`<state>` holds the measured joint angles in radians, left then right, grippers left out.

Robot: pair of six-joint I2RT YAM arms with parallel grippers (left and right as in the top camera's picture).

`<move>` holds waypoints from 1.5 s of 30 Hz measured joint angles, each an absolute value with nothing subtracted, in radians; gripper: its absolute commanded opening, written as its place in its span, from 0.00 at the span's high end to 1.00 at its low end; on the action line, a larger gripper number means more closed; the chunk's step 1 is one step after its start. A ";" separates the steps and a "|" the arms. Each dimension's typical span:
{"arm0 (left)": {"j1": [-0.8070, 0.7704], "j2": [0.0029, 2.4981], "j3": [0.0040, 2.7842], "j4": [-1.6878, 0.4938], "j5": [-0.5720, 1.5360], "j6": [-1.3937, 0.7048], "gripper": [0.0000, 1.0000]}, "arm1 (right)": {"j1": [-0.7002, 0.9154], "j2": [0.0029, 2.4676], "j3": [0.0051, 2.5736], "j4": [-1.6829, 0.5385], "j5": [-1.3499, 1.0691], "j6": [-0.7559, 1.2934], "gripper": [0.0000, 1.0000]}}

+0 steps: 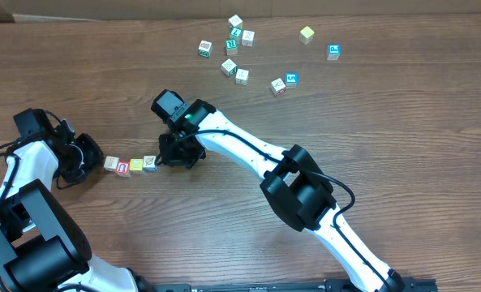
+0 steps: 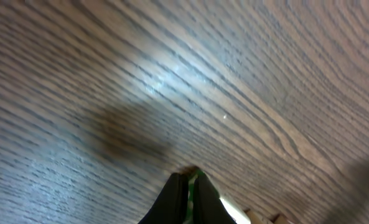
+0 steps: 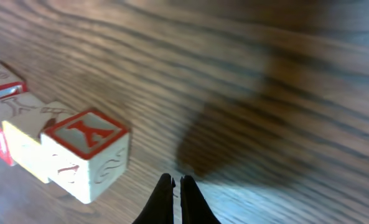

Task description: Form a horizontal line

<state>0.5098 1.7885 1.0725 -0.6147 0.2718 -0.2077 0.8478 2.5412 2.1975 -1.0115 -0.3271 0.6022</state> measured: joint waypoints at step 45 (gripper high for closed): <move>0.286 1.802 1.132 -1.009 -0.072 -0.074 0.96 | 0.700 2.529 2.198 -1.224 -0.231 0.602 0.96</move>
<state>0.2863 1.8015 1.1320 -1.0088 -0.0719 -0.0742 0.7002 2.5294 2.1983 -1.2243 -0.2306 0.6022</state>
